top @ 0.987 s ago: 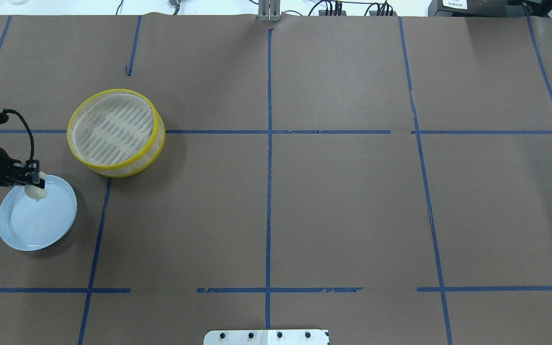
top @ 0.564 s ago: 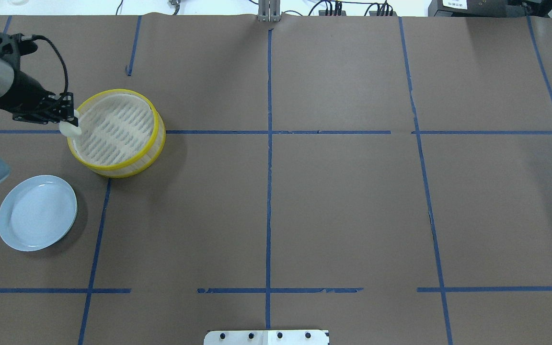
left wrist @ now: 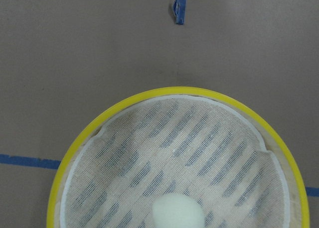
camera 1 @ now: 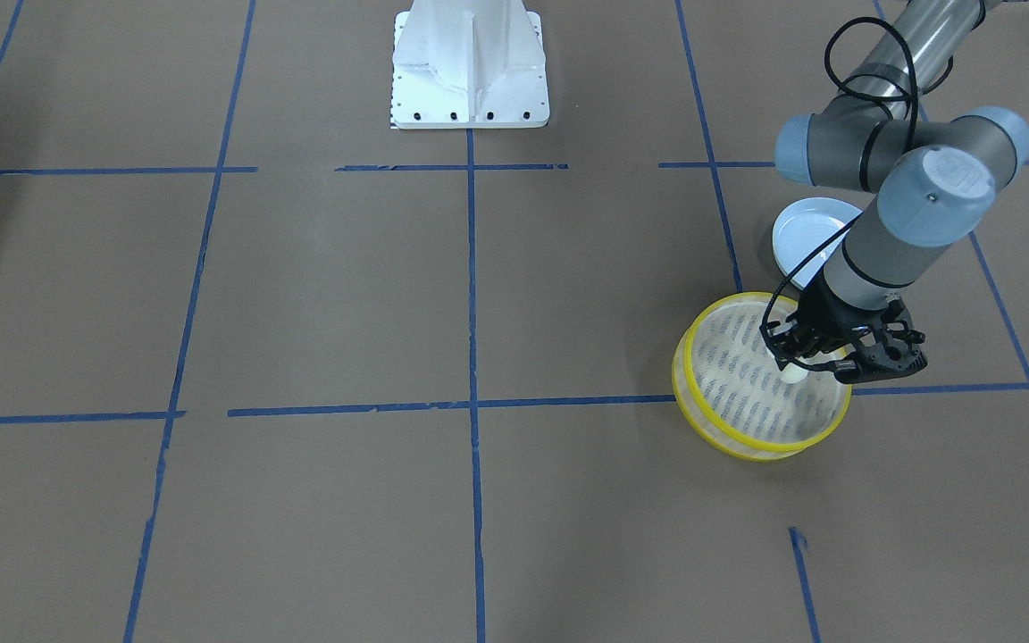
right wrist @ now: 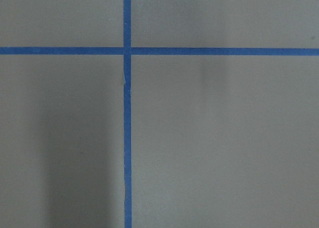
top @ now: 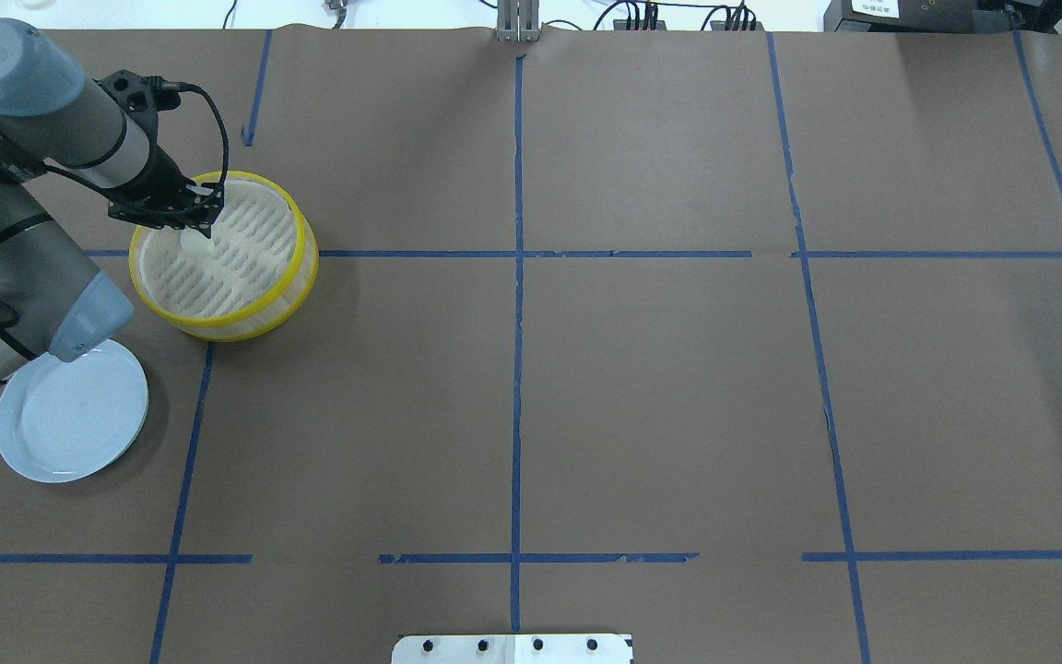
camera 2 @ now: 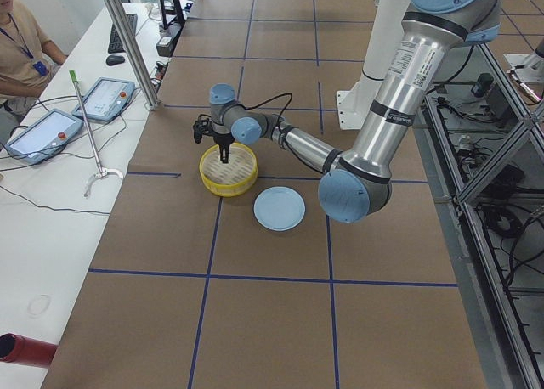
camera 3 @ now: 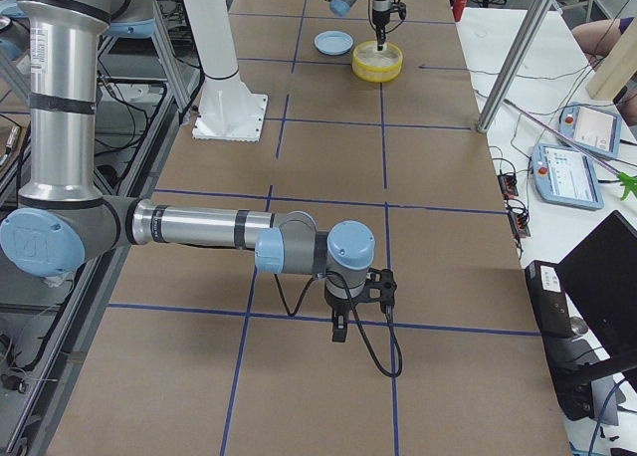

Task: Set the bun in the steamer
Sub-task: 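Carry the bun with the left gripper over the yellow steamer, then lower the bun onto the steamer mesh and open the left gripper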

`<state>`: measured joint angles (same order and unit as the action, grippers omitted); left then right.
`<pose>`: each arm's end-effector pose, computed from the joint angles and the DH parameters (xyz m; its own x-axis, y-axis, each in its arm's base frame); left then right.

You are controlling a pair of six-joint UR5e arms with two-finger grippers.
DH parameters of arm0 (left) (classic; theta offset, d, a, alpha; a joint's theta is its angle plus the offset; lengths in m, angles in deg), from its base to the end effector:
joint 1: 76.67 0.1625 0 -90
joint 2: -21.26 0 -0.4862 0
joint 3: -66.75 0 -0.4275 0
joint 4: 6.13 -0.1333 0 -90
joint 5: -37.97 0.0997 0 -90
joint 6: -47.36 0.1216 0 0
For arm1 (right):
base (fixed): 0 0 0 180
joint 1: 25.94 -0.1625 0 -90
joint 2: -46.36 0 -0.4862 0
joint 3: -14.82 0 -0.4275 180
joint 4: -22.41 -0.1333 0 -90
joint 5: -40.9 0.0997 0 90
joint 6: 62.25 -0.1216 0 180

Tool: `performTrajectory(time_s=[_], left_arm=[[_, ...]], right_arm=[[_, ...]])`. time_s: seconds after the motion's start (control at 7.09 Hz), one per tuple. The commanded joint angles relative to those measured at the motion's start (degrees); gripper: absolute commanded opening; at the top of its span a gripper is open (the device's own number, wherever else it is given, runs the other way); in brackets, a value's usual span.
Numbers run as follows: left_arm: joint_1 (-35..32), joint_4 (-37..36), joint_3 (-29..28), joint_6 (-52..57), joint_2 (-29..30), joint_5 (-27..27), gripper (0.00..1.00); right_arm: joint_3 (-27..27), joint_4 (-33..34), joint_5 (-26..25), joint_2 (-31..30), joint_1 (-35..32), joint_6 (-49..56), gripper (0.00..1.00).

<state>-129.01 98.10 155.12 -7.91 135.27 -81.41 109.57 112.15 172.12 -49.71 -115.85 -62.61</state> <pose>0.3916 -0.6279 0.4695 0.6942 -0.0870 -0.7145 0.1406 0.9899 0.0161 0.0524 -0.4740 0.7491 0.7522 0.0173 0.6587 -0.0032 0.9997 -0.0226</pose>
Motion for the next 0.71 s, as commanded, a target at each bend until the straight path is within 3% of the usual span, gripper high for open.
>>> performTrajectory(time_s=[0.0, 0.56], left_arm=[[2.2, 1.4, -1.8, -0.5, 0.5, 0.3, 0.19], [2.7, 1.4, -1.9, -0.5, 0.2, 0.4, 0.31]], right_arm=[[0.0, 0.0, 0.0, 0.0, 0.0, 0.0, 1.0], [0.0, 0.0, 0.0, 0.0, 0.0, 0.0, 1.0]])
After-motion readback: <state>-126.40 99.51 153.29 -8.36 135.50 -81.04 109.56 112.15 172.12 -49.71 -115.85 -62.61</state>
